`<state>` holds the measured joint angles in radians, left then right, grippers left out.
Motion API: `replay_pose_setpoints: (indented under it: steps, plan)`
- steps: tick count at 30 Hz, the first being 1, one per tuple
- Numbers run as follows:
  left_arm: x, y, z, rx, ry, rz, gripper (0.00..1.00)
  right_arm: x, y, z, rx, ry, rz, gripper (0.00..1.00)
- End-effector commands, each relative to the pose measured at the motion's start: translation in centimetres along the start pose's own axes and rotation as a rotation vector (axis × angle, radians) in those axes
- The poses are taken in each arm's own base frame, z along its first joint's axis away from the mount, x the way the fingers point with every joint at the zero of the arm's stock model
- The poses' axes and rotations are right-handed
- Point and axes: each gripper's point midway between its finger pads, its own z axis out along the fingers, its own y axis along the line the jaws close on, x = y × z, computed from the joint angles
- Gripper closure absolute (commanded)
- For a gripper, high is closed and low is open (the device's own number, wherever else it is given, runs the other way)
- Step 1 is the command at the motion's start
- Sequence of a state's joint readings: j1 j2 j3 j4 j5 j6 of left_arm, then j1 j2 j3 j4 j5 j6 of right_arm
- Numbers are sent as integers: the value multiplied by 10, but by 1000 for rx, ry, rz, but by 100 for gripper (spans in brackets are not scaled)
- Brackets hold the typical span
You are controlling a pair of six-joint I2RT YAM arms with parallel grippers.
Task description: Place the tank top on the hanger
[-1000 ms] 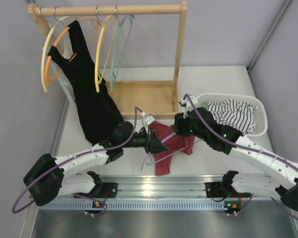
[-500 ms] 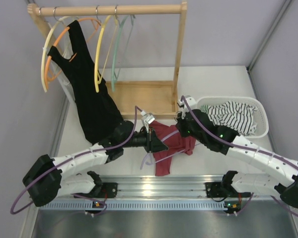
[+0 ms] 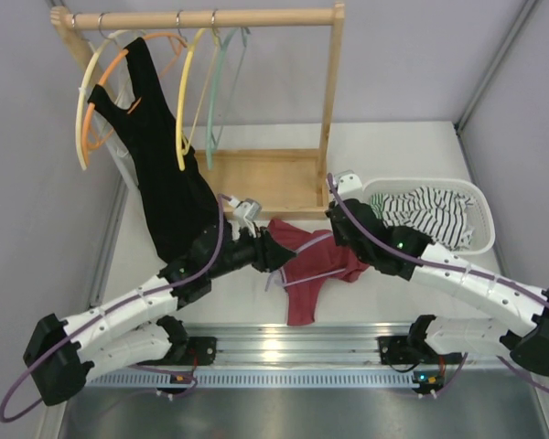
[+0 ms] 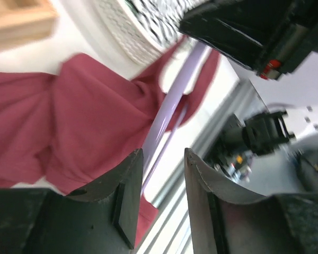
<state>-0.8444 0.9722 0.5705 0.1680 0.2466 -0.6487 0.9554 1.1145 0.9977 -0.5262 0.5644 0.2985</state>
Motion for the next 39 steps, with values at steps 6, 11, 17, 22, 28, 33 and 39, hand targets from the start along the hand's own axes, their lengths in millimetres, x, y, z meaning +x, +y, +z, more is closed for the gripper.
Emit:
replay_pose_setpoints:
  steps: [6,11,17,22,28,33,39]
  plan:
    - [-44,45,-53,-377,-222,-56,55,-35,-17,-17,117,-88,26,100]
    - [-13,32,-61,-292,-94,-79,59,-28,-27,-20,185,-59,68,100]
    - [46,11,-61,-116,136,-99,62,-24,-31,-15,246,-42,92,100]
    - [79,4,-56,-108,239,-82,62,-23,-33,-12,285,-32,93,100]
    - [112,8,-39,-119,247,-136,56,-21,-31,-10,286,-23,89,100]
    - [133,14,-22,-160,234,-153,44,-22,-31,-10,284,-22,86,100]
    - [141,8,2,-171,203,-159,40,-21,-31,-11,279,-18,87,100]
